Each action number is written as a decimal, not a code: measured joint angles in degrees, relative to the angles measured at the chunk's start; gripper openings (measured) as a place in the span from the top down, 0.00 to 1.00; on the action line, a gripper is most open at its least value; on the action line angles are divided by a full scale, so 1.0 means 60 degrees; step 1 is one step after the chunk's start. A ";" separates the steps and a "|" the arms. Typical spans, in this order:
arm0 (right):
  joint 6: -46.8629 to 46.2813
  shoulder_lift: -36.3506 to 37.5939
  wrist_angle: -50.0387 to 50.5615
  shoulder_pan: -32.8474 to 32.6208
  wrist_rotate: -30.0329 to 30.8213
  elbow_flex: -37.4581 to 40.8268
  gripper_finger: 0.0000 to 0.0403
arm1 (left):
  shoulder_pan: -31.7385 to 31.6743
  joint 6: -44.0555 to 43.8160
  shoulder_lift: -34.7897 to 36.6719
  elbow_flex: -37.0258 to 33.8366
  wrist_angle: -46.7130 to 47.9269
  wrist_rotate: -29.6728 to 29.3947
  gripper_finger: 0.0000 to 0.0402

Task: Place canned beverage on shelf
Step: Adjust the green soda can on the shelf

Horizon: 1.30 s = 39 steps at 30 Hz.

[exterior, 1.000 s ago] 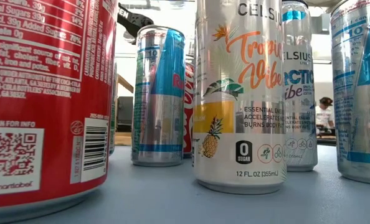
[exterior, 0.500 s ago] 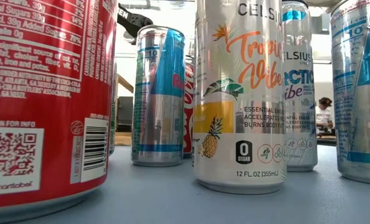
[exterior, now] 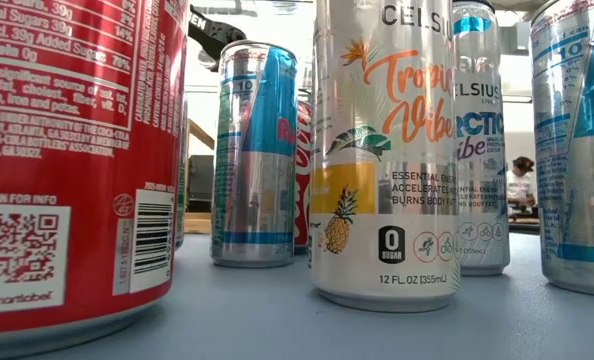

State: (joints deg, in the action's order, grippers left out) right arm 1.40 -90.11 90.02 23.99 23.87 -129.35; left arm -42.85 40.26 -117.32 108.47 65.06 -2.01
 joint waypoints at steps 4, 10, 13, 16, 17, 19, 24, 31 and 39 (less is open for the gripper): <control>0.0001 0.0000 0.0000 0.0000 -0.0002 0.0001 1.00 | 0.0000 0.0027 0.0000 0.0000 0.0000 -0.0194 0.24; 0.0007 0.0000 0.0000 0.0000 -0.0002 0.0000 1.00 | -0.0057 -0.0119 0.0004 0.0000 0.0010 -0.0237 0.24; 0.0009 0.0000 0.0000 0.0000 -0.0006 0.0001 1.00 | -0.0086 -0.0163 0.0004 0.0000 0.0046 -0.0254 0.24; 0.0016 0.0000 0.0000 0.0000 -0.0006 0.0001 1.00 | -0.0087 -0.0230 0.0004 0.0000 0.0139 -0.0254 0.24; 0.0016 0.0000 0.0000 0.0000 -0.0006 0.0001 1.00 | -0.0087 -0.0254 0.0004 0.0000 0.0172 -0.0249 0.24; 0.0016 0.0000 0.0000 0.0000 -0.0010 0.0001 1.00 | -0.0087 -0.0254 0.0004 0.0000 0.0182 -0.0228 0.24; 0.0016 0.0000 -0.0003 0.0000 -0.0010 -0.0001 1.00 | -0.0087 -0.0308 0.0004 0.0000 0.0215 -0.0232 0.24; 0.0019 0.0000 0.0000 0.0000 -0.0026 0.0001 1.00 | -0.0022 -0.0265 0.0004 0.0000 0.0282 -0.0235 0.24; 0.0096 0.0000 0.0000 0.0000 -0.0527 0.0001 1.00 | 0.0034 -0.0233 0.0004 0.0000 0.0351 -0.0231 0.24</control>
State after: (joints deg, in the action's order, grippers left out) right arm 1.98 -90.11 90.02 23.99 20.71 -129.34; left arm -42.64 38.86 -117.30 108.47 67.16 -3.39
